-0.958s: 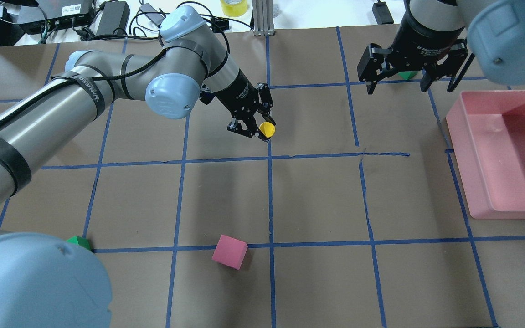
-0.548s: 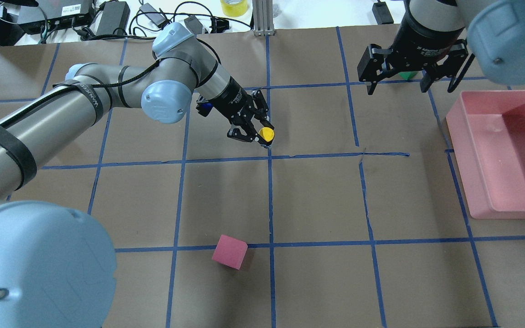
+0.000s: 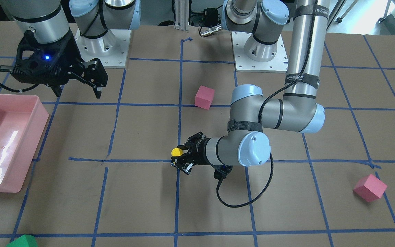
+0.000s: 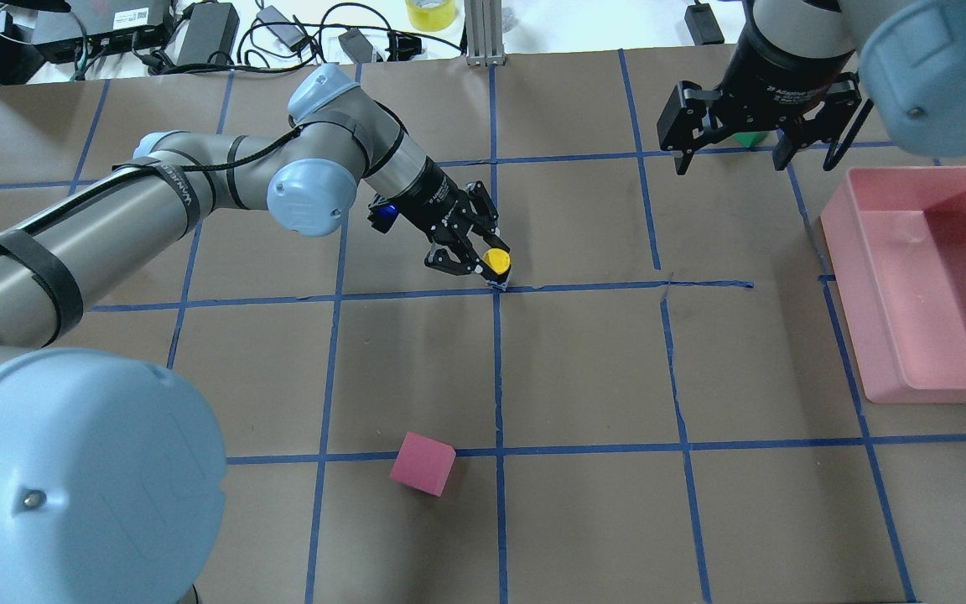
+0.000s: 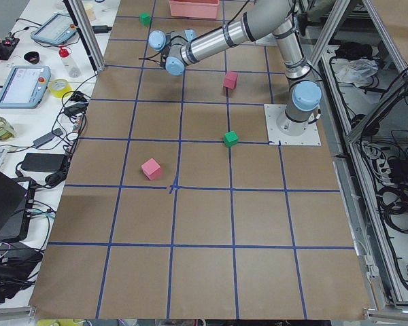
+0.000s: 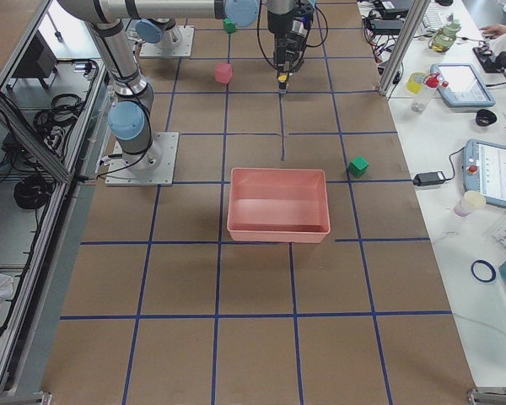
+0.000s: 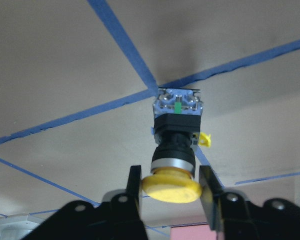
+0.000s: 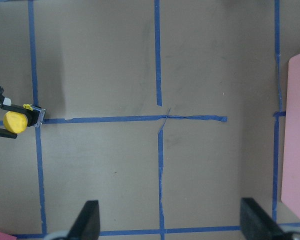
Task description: Align button upright
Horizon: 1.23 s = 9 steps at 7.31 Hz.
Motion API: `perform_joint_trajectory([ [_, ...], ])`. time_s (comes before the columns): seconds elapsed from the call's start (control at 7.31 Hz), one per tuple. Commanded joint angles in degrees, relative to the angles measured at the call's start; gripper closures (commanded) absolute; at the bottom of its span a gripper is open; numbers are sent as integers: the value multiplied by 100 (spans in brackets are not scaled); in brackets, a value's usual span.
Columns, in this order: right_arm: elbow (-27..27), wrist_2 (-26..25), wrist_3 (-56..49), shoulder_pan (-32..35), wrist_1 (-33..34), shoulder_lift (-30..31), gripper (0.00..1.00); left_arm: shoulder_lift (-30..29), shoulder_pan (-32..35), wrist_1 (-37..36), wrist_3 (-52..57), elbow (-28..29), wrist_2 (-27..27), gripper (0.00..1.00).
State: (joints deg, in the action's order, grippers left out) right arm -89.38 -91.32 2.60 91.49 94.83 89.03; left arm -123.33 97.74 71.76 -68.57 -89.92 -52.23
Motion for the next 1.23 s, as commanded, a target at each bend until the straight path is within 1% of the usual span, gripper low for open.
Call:
perform_joint_trajectory([
  [0.0,0,-9,-5,0,0,0,0,-24,0,48,-94,-8,-51,5],
  [0.14,0,-9,4,0,0,0,0,19,0,48,-243,-8,-42,0],
  [0.27,0,-9,-5,0,0,0,0,115,0,48,-175,79,-234,0],
  [0.41,0,-9,-5,0,0,0,0,264,0,31,200,158,-1123,0],
  [0.55,0,0,-5,0,0,0,0,527,8,100,709,237,-1462,0],
  [0.68,0,0,4,0,9,0,0,869,52,136,1305,229,-1927,0],
  [0.82,0,-9,4,0,9,0,0,1255,52,580,2164,255,-2497,0],
  [0.96,0,0,4,0,9,0,0,1685,52,967,3521,221,-3147,0],
  [1.1,0,-9,4,0,9,0,0,2064,61,1284,4518,168,-3493,0],
])
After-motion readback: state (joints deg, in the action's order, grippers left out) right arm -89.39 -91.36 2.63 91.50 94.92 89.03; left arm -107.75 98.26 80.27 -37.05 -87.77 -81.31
